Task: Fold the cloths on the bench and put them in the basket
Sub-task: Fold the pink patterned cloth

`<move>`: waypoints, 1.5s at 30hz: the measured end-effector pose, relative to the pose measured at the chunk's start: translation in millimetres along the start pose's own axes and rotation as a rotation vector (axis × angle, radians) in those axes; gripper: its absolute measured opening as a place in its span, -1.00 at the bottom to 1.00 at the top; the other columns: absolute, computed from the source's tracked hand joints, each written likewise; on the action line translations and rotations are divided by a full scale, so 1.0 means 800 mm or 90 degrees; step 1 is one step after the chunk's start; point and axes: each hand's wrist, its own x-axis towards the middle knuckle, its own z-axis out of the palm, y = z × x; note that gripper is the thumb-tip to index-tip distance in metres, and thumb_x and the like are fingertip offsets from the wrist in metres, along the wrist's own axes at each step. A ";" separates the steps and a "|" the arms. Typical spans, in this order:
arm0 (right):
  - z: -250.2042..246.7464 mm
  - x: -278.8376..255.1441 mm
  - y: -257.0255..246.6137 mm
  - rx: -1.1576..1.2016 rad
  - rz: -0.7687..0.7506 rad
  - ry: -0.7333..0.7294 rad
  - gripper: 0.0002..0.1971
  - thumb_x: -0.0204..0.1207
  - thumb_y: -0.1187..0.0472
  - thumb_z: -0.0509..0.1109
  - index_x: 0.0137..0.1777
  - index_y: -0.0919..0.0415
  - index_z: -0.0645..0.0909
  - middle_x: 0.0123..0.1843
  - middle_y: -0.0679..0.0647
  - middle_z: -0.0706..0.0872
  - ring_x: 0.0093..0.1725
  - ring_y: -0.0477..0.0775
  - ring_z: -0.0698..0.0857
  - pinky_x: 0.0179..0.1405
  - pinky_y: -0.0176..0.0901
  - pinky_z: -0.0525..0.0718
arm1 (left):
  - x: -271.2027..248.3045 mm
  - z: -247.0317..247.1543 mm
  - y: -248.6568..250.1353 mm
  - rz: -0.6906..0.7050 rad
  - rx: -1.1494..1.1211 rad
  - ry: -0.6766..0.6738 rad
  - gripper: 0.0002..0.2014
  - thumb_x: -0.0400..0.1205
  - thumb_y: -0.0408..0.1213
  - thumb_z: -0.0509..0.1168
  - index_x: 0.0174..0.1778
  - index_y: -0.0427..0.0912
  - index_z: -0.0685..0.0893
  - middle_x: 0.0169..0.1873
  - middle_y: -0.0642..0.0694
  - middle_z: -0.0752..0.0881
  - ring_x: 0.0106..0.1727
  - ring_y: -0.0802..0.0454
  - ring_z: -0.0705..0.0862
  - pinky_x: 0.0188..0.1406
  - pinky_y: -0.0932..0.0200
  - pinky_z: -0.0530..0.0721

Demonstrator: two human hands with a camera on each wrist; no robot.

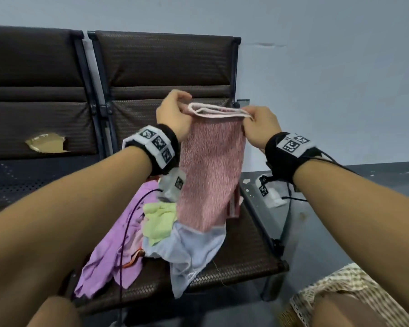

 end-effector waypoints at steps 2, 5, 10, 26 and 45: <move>0.003 0.009 -0.011 0.046 -0.054 0.071 -0.56 0.56 0.32 0.14 0.23 0.02 0.78 0.08 0.03 0.83 0.11 0.09 0.74 0.19 -0.08 0.66 | 0.020 -0.004 0.009 -0.002 -0.036 0.018 -0.80 0.43 -0.35 0.51 -0.07 -0.03 0.80 -0.20 0.03 0.83 -0.11 0.13 0.78 -0.03 0.22 0.76; 0.000 0.010 -0.016 0.068 -0.105 0.104 -0.58 0.54 0.29 0.14 0.19 0.00 0.77 0.05 -0.07 0.82 0.05 0.01 0.73 0.08 -0.14 0.63 | 0.023 -0.019 0.011 0.055 -0.040 0.013 -0.84 0.37 -0.32 0.52 -0.25 0.03 0.74 -0.28 0.05 0.79 -0.24 0.16 0.70 -0.18 0.16 0.68; 0.021 -0.036 0.023 0.018 -0.097 -0.065 -0.71 0.65 0.25 0.18 0.05 -0.07 0.72 -0.18 -0.15 0.75 -0.25 -0.32 0.65 -0.28 -0.46 0.54 | -0.035 -0.025 -0.054 0.086 -0.013 -0.170 -0.79 0.47 -0.48 0.36 -0.28 -0.10 0.49 -0.14 -0.14 0.79 -0.08 -0.06 0.73 -0.06 0.00 0.65; 0.116 -0.173 0.145 0.107 0.341 -0.690 -0.79 0.49 0.26 0.46 0.05 0.38 0.71 -0.12 0.18 0.66 -0.11 0.14 0.64 -0.09 -0.04 0.59 | -0.193 -0.025 -0.165 -0.416 0.160 -0.727 -0.85 0.55 -0.47 0.37 -0.30 -0.22 0.59 -0.45 -0.14 0.47 -0.55 0.08 0.49 -0.59 0.30 0.56; 0.193 -0.159 0.159 -0.173 -0.110 -0.467 -0.46 0.63 -0.19 0.34 0.50 0.11 0.60 0.46 0.04 0.68 0.40 0.06 0.64 0.46 -0.04 0.55 | -0.126 0.072 -0.269 -0.239 0.195 -0.198 -0.64 0.68 -0.05 0.33 0.38 -0.04 0.61 -0.05 -0.04 0.73 0.02 -0.09 0.71 -0.03 0.19 0.53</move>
